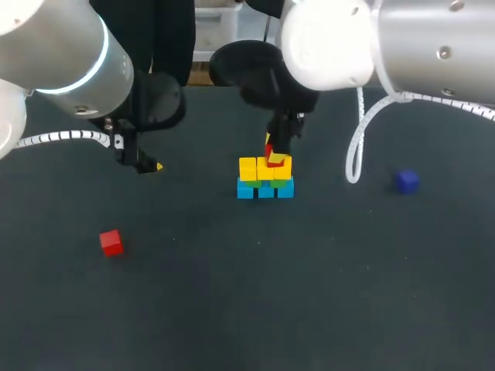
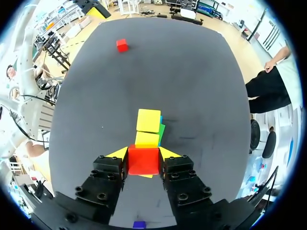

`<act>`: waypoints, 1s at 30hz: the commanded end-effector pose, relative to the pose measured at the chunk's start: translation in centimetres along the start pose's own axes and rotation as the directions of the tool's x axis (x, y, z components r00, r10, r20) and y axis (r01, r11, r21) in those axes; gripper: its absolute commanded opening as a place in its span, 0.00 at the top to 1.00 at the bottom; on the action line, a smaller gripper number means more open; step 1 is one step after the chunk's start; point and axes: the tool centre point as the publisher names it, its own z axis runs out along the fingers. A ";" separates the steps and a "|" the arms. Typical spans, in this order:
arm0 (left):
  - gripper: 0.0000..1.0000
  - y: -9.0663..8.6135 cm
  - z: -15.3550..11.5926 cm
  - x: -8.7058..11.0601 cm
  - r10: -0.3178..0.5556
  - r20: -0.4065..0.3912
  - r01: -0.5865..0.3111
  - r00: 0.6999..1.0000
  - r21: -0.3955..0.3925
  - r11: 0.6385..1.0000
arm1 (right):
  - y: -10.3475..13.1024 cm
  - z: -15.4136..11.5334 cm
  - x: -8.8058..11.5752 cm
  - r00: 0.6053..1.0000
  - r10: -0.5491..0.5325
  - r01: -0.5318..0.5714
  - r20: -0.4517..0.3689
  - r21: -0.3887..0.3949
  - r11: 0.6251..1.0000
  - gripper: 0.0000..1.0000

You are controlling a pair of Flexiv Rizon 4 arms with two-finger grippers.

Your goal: Place the blue cubes, place green cubes on the blue cubes, place the yellow cubes on the green cubes, then place the red cubes on the yellow cubes, and place purple cube on the red cubes.

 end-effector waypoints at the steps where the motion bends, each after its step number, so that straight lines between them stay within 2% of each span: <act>1: 0.00 0.0 0.1 -0.1 -0.002 -0.004 0.002 1.000 -0.001 1.000 | -0.2 0.0 -0.2 1.000 -0.003 0.003 0.001 -0.003 1.000 1.00; 30: 0.00 0.0 0.1 -0.1 -0.002 -0.004 0.002 1.000 -0.001 1.000 | -0.3 0.1 0.1 1.000 0.012 -0.012 0.008 -0.018 1.000 1.00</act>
